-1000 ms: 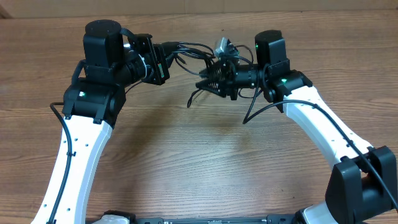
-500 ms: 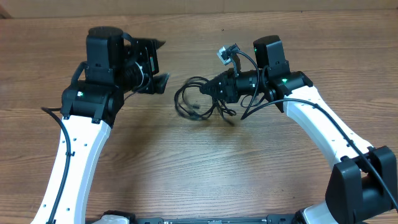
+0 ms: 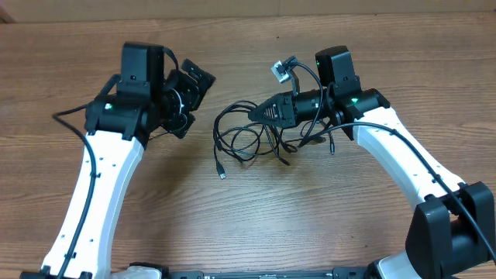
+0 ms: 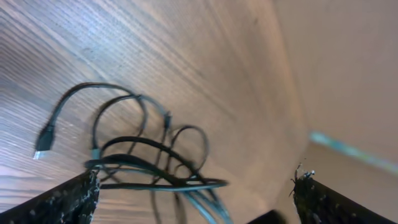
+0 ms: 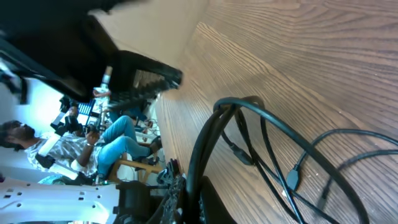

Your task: Untangle cables

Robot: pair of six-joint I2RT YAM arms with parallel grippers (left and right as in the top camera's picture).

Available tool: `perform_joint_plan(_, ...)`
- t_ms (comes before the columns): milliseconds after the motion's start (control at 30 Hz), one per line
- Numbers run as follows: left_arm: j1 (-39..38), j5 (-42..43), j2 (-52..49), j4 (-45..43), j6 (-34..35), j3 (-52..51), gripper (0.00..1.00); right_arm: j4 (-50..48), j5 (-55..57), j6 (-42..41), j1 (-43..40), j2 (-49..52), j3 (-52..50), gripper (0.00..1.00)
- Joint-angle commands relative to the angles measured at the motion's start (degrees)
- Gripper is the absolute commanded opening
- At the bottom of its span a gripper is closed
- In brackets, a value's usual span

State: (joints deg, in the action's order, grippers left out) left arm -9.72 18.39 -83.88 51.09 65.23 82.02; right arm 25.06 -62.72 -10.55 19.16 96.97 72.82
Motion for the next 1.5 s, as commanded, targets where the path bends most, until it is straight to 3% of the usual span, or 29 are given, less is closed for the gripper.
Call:
perform_joint_plan(0, -0.3, 3.1, -2.4, 1.0, -6.4, 0.2, 1.0, -1.1, -2.1, -0.3, -0.2, -0.8, 1.0, 0.04)
perform_joint_plan(100, -1.3, 6.4, -5.1, 1.4, -3.8, 0.2, 0.98, -1.7, -2.1, -0.3, -0.2, -0.9, 1.1, 0.04)
perform_joint_plan(233, -2.3, 10.8, -9.3, 1.4, -1.6, 0.2, 0.78, -1.8, -2.1, -0.3, -0.2, -0.9, 1.1, 0.04)
perform_joint_plan(367, -2.5, 18.8, -13.7, 1.8, -1.0, 0.2, 0.67, -1.8, -1.9, -0.3, -0.3, -0.9, 1.1, 0.04)
perform_joint_plan(433, -2.5, 22.3, -15.7, 1.8, 0.6, 0.2, 0.57, -1.8, -1.8, -0.3, -0.3, -0.9, 1.1, 0.04)
perform_joint_plan(667, -2.6, 24.1, -20.5, 1.8, 3.1, 0.2, 0.37, -1.8, -1.8, -0.3, -0.3, -0.9, 1.1, 0.04)
perform_joint_plan(867, -2.4, 28.7, -21.0, 1.2, 3.1, 0.2, 0.38, -0.6, 4.9, -0.2, -0.3, -0.9, 1.1, 0.04)
perform_joint_plan(1067, 0.8, 30.1, -21.0, 0.9, 3.1, 0.2, 0.5, 2.4, 14.3, -0.2, -0.3, -0.9, 1.1, 0.04)
perform_joint_plan(1233, 5.5, 36.9, -21.0, 1.0, 1.7, 0.2, 0.57, 5.2, 20.4, -0.2, -0.3, -0.9, 1.1, 0.04)
perform_joint_plan(1467, 4.3, 34.8, -21.0, 4.9, 1.3, 0.2, 0.46, 5.1, 22.8, -0.2, -0.3, -0.9, 1.1, 0.04)
